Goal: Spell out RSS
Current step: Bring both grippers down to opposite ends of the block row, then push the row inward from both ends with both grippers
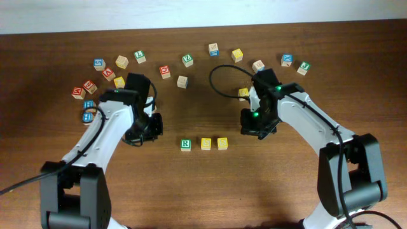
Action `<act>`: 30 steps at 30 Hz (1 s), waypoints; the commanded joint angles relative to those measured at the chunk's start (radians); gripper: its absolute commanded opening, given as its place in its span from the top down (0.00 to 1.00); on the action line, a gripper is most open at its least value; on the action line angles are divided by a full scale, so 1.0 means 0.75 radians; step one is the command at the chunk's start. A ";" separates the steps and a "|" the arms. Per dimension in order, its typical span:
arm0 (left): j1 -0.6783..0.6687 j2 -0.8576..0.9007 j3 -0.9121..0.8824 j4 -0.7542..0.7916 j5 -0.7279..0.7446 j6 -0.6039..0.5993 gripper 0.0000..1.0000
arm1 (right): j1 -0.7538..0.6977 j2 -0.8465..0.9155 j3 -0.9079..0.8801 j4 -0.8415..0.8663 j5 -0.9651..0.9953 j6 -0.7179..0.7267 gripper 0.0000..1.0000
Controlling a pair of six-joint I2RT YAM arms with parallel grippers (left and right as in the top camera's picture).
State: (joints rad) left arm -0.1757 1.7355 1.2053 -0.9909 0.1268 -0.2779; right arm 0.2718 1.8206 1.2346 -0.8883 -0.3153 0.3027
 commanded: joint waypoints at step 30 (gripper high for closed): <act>-0.242 0.148 -0.196 0.365 0.071 -0.197 1.00 | 0.216 0.028 -0.198 0.279 0.122 0.242 0.96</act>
State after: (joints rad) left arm -0.3382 1.8313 1.0637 -0.7296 0.1539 -0.4282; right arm 0.4274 1.8286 1.1007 -0.6865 -0.2329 0.4709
